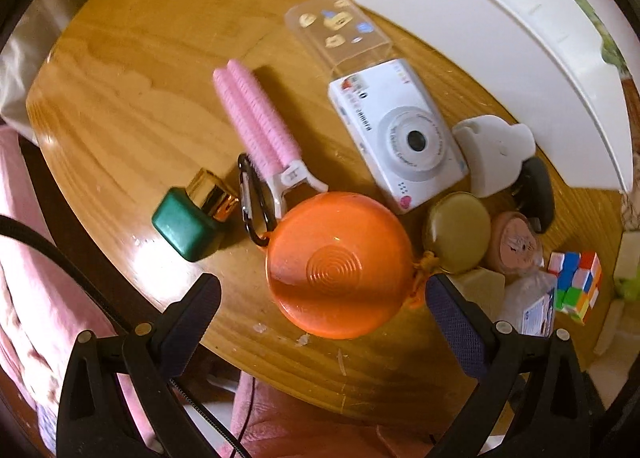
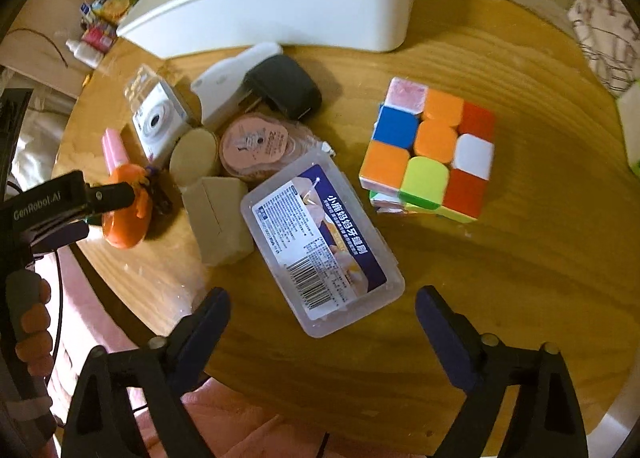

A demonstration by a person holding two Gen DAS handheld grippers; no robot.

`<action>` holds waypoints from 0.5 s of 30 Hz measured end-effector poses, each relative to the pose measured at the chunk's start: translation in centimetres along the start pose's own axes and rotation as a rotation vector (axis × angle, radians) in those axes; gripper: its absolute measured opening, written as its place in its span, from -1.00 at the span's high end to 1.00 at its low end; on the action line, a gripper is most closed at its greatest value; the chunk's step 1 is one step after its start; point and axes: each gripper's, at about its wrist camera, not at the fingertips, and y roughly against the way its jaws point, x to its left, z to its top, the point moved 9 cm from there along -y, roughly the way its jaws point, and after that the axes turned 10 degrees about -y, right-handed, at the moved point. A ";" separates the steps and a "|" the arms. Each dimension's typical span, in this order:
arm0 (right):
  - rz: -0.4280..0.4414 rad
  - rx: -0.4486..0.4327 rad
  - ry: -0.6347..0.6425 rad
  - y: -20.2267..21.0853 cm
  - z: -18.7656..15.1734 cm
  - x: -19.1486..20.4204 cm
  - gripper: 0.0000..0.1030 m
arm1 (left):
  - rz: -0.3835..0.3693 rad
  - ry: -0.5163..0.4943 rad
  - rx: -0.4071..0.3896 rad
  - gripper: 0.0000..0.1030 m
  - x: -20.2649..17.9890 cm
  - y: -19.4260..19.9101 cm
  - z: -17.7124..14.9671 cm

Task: Organize rigid objects
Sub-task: 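Grasp the orange round case with the left gripper while the right grasps the clear toothbrush box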

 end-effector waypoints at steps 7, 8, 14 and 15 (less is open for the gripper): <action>0.005 0.064 0.031 -1.4 0.2 0.0 -0.74 | -0.075 0.083 0.036 -0.97 2.0 -2.2 -0.2; 0.008 0.073 0.036 -1.6 0.2 0.0 -0.73 | -0.076 0.084 0.036 -0.96 1.8 -2.7 -0.4; 0.007 0.103 0.053 -2.7 0.2 0.1 -0.66 | -0.114 0.104 0.051 -0.83 0.8 -3.7 0.4; 0.011 0.102 0.061 -2.6 0.0 -0.5 -0.65 | -0.119 0.105 0.055 -0.81 0.5 -4.2 0.4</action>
